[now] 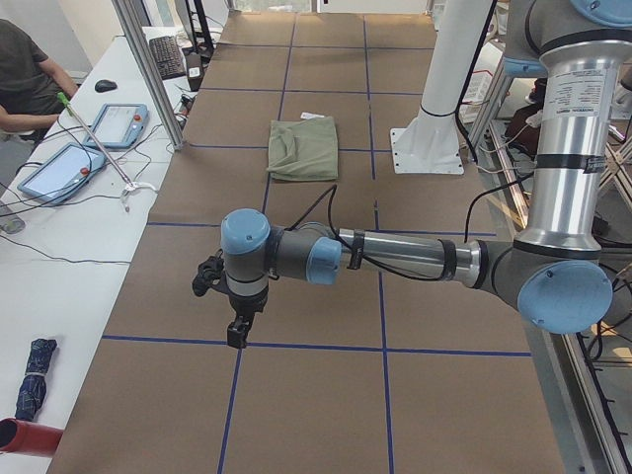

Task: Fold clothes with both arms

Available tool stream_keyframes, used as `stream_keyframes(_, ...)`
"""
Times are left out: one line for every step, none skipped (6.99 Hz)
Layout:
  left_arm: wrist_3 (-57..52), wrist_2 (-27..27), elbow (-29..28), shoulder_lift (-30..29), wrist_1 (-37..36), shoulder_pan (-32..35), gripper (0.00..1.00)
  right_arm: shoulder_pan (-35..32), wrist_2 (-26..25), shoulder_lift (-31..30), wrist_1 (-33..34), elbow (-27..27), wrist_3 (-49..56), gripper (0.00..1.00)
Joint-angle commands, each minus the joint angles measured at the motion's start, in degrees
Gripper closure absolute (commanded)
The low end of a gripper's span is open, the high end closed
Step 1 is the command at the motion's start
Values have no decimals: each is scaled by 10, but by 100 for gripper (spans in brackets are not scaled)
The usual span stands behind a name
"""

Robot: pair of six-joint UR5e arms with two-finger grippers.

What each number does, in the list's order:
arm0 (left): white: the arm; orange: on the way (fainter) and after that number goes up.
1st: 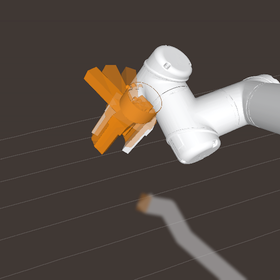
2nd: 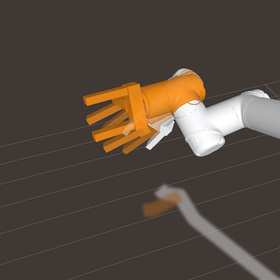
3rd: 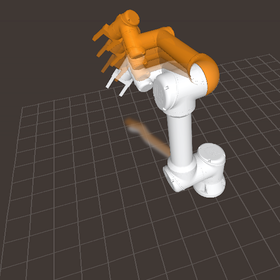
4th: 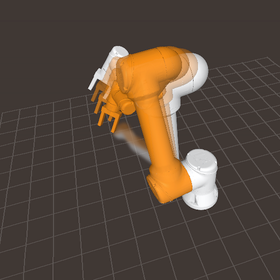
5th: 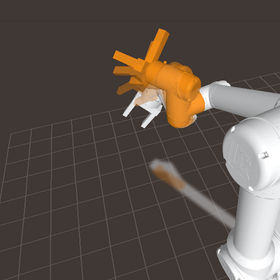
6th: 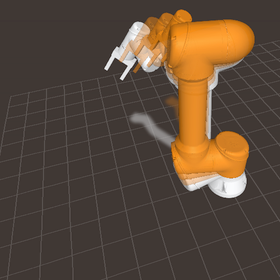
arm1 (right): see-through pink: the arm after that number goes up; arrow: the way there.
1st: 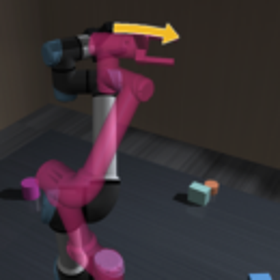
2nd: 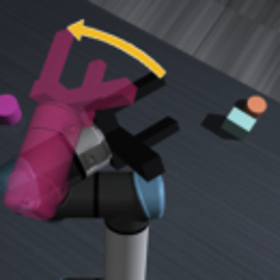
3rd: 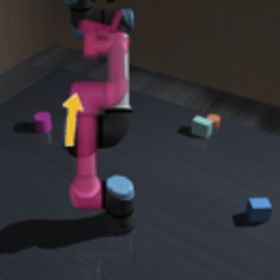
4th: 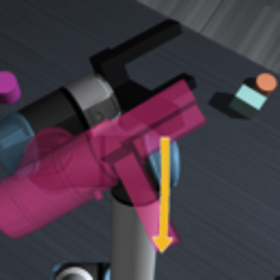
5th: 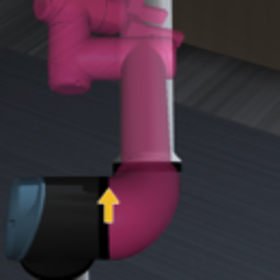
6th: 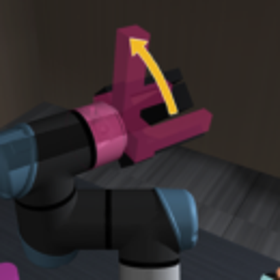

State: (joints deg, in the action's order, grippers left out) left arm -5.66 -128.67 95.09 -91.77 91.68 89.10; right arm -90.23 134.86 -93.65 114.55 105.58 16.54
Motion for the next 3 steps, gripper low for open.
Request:
stream_keyframes(19,-19,12,7,-9,-1,0,-6,0,0,0,-10,-1,0)
stream_keyframes(18,-19,12,8,-10,-1,0,-10,0,0,-2,-19,-1,0)
stream_keyframes(16,-18,12,12,-10,-1,0,-18,0,-5,-47,-40,-3,0)
